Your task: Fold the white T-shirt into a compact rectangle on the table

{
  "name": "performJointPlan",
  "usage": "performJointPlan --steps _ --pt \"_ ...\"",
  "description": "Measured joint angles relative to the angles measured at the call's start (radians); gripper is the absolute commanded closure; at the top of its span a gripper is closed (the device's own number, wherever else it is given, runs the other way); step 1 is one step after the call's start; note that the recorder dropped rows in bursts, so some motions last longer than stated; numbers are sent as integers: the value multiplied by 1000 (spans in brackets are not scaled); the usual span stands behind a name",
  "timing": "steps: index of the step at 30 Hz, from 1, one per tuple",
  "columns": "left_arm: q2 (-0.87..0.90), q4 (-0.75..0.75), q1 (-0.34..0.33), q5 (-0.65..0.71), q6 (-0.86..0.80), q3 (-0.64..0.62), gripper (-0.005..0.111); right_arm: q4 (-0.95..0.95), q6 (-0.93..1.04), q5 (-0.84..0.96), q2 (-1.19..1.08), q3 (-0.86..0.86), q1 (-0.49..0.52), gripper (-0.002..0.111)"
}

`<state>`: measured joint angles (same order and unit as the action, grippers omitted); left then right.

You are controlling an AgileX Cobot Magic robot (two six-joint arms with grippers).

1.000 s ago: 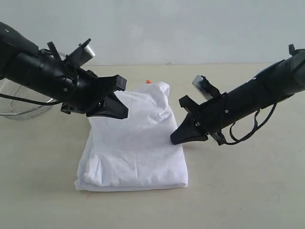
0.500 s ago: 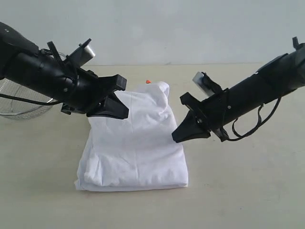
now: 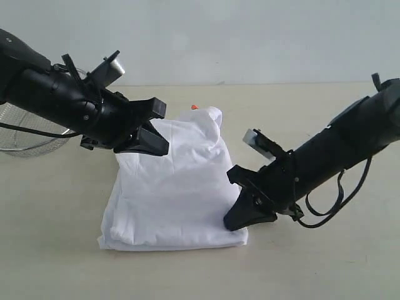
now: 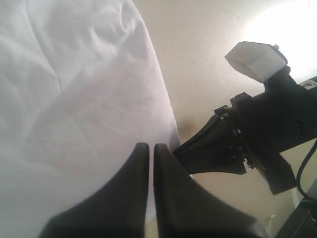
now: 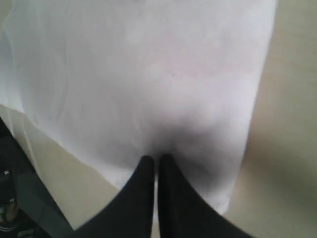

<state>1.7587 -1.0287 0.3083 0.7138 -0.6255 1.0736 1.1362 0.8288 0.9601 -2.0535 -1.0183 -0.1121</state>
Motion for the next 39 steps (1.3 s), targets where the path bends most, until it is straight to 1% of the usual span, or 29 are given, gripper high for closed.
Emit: performJointPlan --steps 2,5,7,10,14,17,19,21,22,23,26,27,28,31,37,39 --pt "0 0 0 5 -6 0 102 21 8 33 19 0 0 108" --pt "0 0 0 7 -12 0 102 41 12 32 104 2 0 108" --pt "0 0 0 9 -14 0 102 35 16 0 122 2 -4 108" --pt "0 0 0 9 -14 0 102 -19 -6 -101 101 2 -22 108" --pt "0 0 0 9 -14 0 102 -26 -3 -140 106 -39 -26 106" --pt "0 0 0 9 -16 0 102 -28 -3 -158 120 -82 -26 91" --pt "0 2 0 9 -23 0 102 -34 -33 -177 120 -110 -26 71" --pt "0 3 0 5 -33 0 102 -59 -77 -208 118 -126 -26 45" --pt "0 3 0 3 -36 0 102 -78 -102 -231 111 -133 -26 38" --pt "0 6 0 3 -37 0 102 -89 -118 -246 104 -138 -26 38" --pt "19 14 0 2 -40 0 102 -125 -146 -270 70 -154 -26 51" --pt "29 22 0 2 -42 0 102 -132 -152 -272 56 -163 -26 52" --pt "37 32 0 2 -42 0 102 -139 -154 -275 41 -168 -26 51" --pt "62 56 0 0 -42 0 102 -146 -160 -280 1 -191 -26 44" --pt "70 65 0 0 -42 0 102 -133 -141 -277 -51 -229 -26 43" --pt "70 71 0 0 -42 0 102 -83 -124 -263 -72 -238 -26 43"
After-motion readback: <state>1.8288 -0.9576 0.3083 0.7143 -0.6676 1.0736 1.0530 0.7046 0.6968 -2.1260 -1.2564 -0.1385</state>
